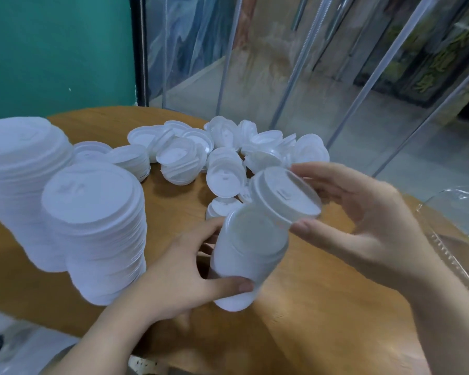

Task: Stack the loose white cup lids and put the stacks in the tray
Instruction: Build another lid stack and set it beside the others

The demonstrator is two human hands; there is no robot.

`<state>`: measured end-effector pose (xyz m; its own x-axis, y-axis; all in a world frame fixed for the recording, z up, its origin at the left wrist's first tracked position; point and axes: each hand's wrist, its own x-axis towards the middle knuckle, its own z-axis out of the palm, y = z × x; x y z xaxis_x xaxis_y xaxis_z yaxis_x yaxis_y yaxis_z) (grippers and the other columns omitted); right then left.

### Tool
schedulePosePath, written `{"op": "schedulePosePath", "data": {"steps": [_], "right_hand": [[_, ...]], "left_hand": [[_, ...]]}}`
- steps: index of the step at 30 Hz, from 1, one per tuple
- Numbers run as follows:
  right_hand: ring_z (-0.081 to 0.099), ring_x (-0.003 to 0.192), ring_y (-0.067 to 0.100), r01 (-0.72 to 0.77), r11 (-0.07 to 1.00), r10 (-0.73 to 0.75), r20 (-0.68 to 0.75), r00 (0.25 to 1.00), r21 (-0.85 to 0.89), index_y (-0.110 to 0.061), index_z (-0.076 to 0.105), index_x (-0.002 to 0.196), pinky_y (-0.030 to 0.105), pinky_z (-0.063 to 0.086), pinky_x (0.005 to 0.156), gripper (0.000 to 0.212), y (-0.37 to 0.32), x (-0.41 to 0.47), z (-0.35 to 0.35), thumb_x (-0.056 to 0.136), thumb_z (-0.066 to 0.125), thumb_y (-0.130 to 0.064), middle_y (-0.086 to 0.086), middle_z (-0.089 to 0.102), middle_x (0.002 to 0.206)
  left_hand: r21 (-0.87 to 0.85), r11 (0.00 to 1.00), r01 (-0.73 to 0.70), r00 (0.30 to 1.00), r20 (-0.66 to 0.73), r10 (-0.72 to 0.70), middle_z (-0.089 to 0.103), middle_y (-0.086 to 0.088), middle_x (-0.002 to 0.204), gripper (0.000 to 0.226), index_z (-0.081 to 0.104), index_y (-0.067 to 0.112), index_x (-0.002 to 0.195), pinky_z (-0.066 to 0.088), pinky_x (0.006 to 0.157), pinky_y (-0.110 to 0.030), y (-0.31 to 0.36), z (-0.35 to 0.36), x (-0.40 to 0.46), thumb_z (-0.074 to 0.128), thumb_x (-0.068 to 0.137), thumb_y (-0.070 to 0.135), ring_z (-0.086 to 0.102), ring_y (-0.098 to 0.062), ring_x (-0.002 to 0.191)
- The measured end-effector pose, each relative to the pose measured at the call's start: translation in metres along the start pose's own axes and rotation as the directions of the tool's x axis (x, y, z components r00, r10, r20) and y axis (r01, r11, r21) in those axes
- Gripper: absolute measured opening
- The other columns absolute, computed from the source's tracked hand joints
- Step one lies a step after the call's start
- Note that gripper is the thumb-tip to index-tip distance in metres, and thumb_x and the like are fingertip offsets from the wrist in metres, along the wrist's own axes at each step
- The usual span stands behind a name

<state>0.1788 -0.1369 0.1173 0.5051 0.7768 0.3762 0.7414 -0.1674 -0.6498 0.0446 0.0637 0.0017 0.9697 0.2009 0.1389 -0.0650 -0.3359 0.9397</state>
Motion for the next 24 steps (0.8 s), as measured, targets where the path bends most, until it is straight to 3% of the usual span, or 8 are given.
{"op": "schedulePosePath", "data": {"steps": [3,5,9,12,17,20,22,24], "right_hand": [[0.062,0.127,0.010,-0.007,1.000,0.008,0.094,0.996,-0.009,-0.032,0.060,0.135,0.025,0.048,0.105,0.059,-0.012,-0.007,0.007,0.082,0.080,-0.049,-0.019,0.068,0.130],[0.060,0.128,0.005,-0.012,0.996,0.025,0.143,0.989,-0.090,-0.031,0.060,0.136,0.021,0.046,0.105,0.060,-0.007,-0.004,0.013,0.082,0.083,-0.047,-0.023,0.066,0.131],[0.065,0.106,-0.011,-0.237,0.962,0.264,0.243,0.933,-0.132,-0.024,0.066,0.125,0.022,0.044,0.109,0.088,0.012,0.012,0.024,0.050,0.099,-0.055,-0.022,0.074,0.111],[0.060,0.124,0.001,-0.077,0.979,0.119,0.224,0.967,-0.186,-0.030,0.059,0.136,0.022,0.049,0.103,0.071,0.003,0.000,0.025,0.074,0.091,-0.041,-0.019,0.065,0.130],[0.060,0.127,0.006,-0.024,0.977,0.072,0.221,0.973,-0.212,-0.038,0.056,0.138,0.031,0.052,0.098,0.068,-0.007,-0.002,0.023,0.079,0.079,-0.062,-0.024,0.063,0.132],[0.065,0.120,0.008,-0.049,0.991,0.063,0.113,0.992,-0.124,-0.034,0.061,0.134,0.034,0.055,0.095,0.063,-0.009,0.005,0.012,0.086,0.058,-0.075,-0.017,0.069,0.128],[0.071,0.103,0.018,-0.109,0.989,0.107,-0.027,0.994,-0.096,-0.035,0.067,0.122,0.044,0.057,0.087,0.054,-0.005,0.018,0.006,0.091,0.048,-0.076,-0.009,0.075,0.113],[0.071,0.092,0.017,-0.216,0.968,0.203,-0.110,0.973,-0.125,-0.037,0.070,0.107,0.032,0.057,0.078,0.035,0.008,0.038,0.009,0.095,0.054,-0.066,-0.011,0.076,0.101]], "left_hand": [[-0.016,1.000,0.007,1.000,0.011,-0.007,0.070,0.015,0.121,0.075,0.058,0.053,0.128,0.055,0.091,-0.030,0.002,-0.001,-0.002,0.097,0.068,0.031,0.065,-0.010,0.114],[-0.009,1.000,0.008,1.000,0.013,-0.008,0.070,0.014,0.121,0.074,0.058,0.052,0.130,0.056,0.092,-0.032,0.003,-0.003,-0.002,0.095,0.070,0.031,0.065,-0.009,0.114],[-0.017,1.000,0.017,1.000,0.017,-0.017,0.071,0.014,0.117,0.071,0.059,0.055,0.126,0.056,0.091,-0.033,0.002,-0.004,-0.002,0.095,0.069,0.032,0.066,-0.009,0.111],[-0.018,1.000,0.014,1.000,0.018,-0.013,0.069,0.016,0.118,0.071,0.058,0.055,0.126,0.056,0.092,-0.029,0.003,-0.005,-0.002,0.096,0.069,0.034,0.064,-0.006,0.114],[-0.021,1.000,-0.001,1.000,0.019,0.001,0.068,0.019,0.120,0.073,0.058,0.053,0.129,0.054,0.091,-0.023,0.004,-0.007,-0.001,0.096,0.069,0.036,0.062,-0.004,0.116],[-0.010,1.000,-0.006,1.000,0.014,0.007,0.067,0.023,0.121,0.073,0.057,0.055,0.128,0.053,0.091,-0.021,0.006,-0.007,-0.002,0.095,0.069,0.038,0.061,0.000,0.115],[-0.003,1.000,-0.009,1.000,0.016,0.009,0.066,0.025,0.121,0.074,0.056,0.056,0.129,0.053,0.092,-0.021,0.005,-0.008,-0.001,0.095,0.069,0.039,0.060,0.001,0.115],[-0.002,1.000,-0.005,1.000,0.029,0.005,0.066,0.024,0.121,0.076,0.055,0.055,0.131,0.054,0.094,-0.025,0.005,-0.008,0.000,0.095,0.069,0.039,0.061,-0.001,0.116]]}}
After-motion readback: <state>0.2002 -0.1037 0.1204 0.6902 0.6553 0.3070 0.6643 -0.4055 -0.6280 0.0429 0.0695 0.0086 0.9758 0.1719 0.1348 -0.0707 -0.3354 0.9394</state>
